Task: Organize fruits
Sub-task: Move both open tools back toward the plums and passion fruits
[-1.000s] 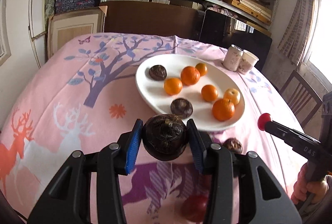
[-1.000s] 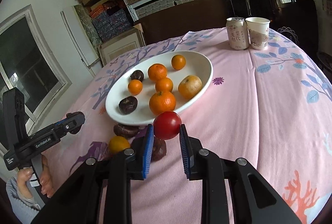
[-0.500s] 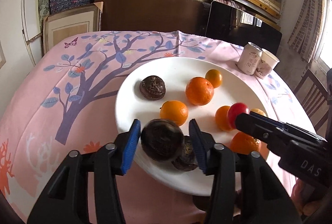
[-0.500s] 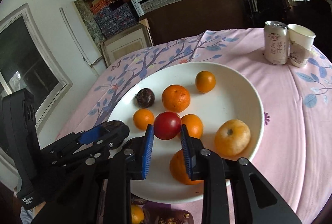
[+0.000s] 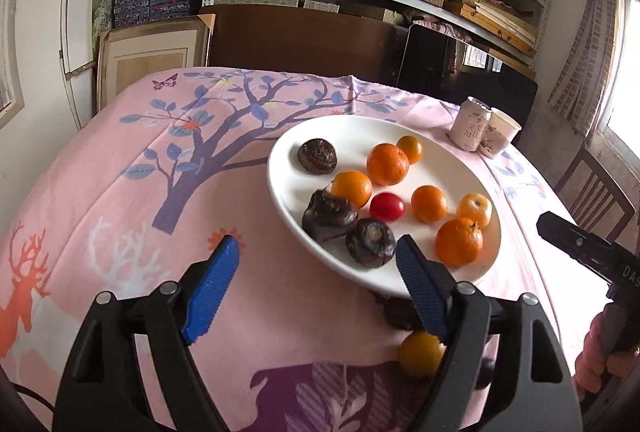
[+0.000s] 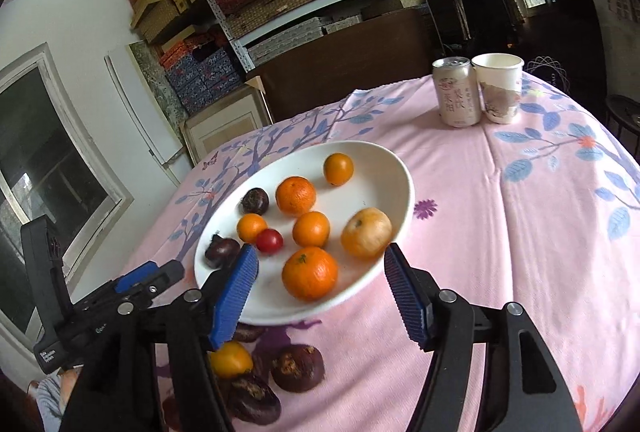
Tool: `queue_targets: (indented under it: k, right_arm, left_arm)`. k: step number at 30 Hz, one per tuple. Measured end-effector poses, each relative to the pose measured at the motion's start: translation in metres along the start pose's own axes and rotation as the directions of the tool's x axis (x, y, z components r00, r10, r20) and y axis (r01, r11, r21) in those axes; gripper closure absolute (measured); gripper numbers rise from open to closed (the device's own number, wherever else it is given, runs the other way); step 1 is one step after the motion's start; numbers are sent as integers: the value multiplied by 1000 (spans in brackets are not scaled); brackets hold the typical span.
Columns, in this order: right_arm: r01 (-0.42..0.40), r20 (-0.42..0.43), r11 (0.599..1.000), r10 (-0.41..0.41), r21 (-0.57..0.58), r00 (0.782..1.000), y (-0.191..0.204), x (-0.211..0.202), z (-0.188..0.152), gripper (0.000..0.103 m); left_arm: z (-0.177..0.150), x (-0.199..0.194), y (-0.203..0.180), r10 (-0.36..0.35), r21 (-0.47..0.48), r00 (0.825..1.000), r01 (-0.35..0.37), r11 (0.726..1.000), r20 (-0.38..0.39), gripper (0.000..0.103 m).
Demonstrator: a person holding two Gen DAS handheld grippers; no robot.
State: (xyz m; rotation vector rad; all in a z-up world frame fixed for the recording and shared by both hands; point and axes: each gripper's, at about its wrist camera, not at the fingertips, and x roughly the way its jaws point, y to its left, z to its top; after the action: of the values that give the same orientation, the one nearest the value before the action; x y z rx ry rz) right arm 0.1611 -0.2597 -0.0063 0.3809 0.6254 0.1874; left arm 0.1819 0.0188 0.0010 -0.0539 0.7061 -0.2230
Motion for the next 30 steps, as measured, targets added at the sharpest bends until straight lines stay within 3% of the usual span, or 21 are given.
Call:
queue_targets:
  k: [4,8,16,19,23,27,30]
  right_arm:
    - [25,-30,999,-24,31,999,-13,-13,-22,35]
    - [33,1,998,-33,62,999,-21,-31,-34,26]
    - [30,-15,995,-28,100,999,-30,-38,-46,22]
    - [33,-30,994,-30,106,999,-31,-36,-47,22]
    - [32,-43,992,-28,119,999,-32,-34,-48,21]
    - [34,-53,991,-28,126,998,-34,-33,-48,20]
    - [37,-57,991,-30,128,998,-34,-32,-49,20]
  left_arm:
    - [-27,-21,6,25,-12,1000,-25,1000,-6,22]
    - [-51,-45,6,32,-5,999,-32,999,14,17]
    - [-86,-70,-22,-37,131,999,39,991,-15,8]
    - [-91,-66,-34,-62,188,997,71,980,-53,7]
    - [-98,-45,-49,-29,252,986,70,965,-164,7]
    - [-99,-39,-40,16,225,984,26,974,-180,7]
    - [-94,-41,-21,31,145,986,-7,989,-164,6]
